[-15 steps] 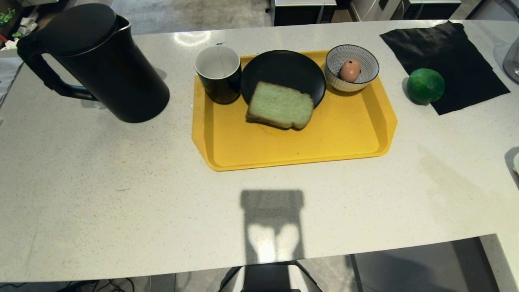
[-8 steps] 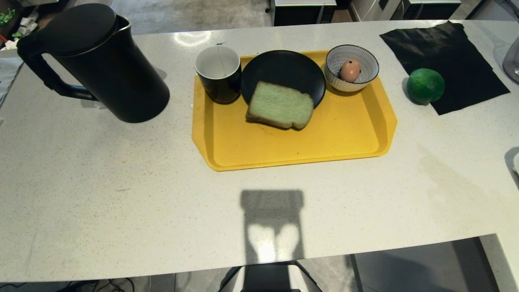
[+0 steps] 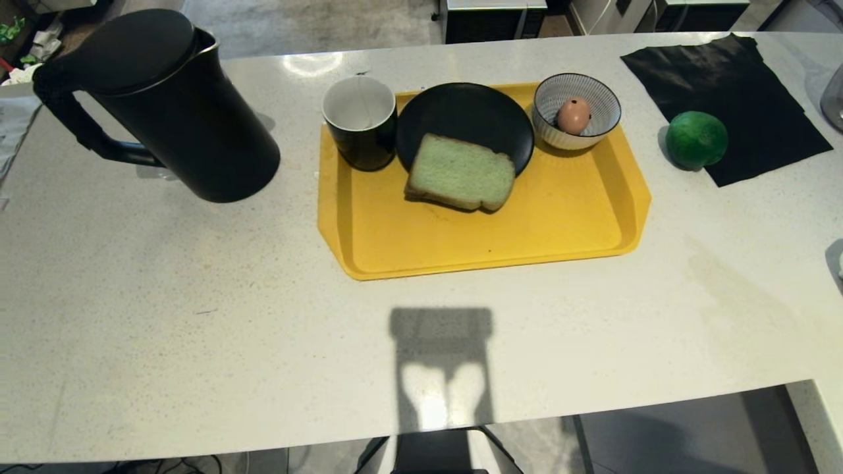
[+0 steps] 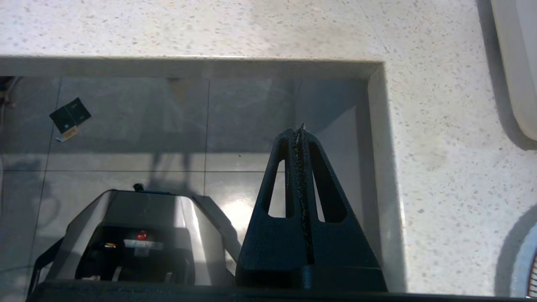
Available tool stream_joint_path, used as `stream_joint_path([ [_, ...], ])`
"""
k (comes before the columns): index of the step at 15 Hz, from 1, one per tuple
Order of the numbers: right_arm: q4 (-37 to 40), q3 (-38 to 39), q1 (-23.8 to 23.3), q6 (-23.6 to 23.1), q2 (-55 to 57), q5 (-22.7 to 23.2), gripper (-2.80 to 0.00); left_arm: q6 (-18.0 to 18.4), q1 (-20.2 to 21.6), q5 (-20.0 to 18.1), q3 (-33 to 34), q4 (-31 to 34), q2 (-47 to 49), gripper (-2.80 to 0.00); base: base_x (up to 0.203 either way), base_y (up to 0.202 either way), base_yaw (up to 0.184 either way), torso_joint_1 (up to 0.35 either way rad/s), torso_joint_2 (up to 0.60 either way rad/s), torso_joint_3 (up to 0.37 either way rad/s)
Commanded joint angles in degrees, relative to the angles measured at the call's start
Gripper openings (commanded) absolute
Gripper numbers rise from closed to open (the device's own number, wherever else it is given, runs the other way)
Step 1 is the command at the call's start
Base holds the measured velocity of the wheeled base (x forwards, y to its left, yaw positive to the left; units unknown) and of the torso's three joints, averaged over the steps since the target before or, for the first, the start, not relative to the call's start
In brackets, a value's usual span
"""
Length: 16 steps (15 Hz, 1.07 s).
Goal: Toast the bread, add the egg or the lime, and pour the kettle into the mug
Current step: Pick up the kettle
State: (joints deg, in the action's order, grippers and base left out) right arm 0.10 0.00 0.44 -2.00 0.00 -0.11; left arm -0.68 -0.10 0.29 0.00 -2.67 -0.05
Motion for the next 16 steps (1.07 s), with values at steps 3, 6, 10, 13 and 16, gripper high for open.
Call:
stream_joint_path([
  [3,-0.01,0.09,0.00,-0.02,0.09,0.02,-2.80,-0.11,0.01,0.12,0.88,-0.05,-0.04,-2.80,0.000,0.174,0.001,0.005,0.00,0.000],
  [6,-0.01,0.09,0.00,-0.02,0.09,0.02,-2.80,-0.11,0.01,0.15,0.88,-0.05,-0.04,-2.80,0.000,0.036,0.000,0.001,0.00,-0.001],
  [10,-0.01,0.09,0.00,-0.02,0.09,0.02,-2.80,-0.20,0.01,0.15,0.88,-0.05,-0.04,-2.80,0.000,0.000,0.000,0.000,0.00,0.000],
  [13,-0.01,0.09,0.00,-0.02,0.09,0.02,-2.80,-0.20,0.01,0.15,0.88,-0.05,-0.04,-2.80,0.000,0.000,0.000,0.000,0.00,0.000],
  [16,-0.01,0.00,0.00,-0.02,0.09,0.02,-2.80,0.04,0.01,0.23,0.88,-0.05,-0.04,-2.80,0.000,0.000,0.000,0.000,0.00,0.000],
])
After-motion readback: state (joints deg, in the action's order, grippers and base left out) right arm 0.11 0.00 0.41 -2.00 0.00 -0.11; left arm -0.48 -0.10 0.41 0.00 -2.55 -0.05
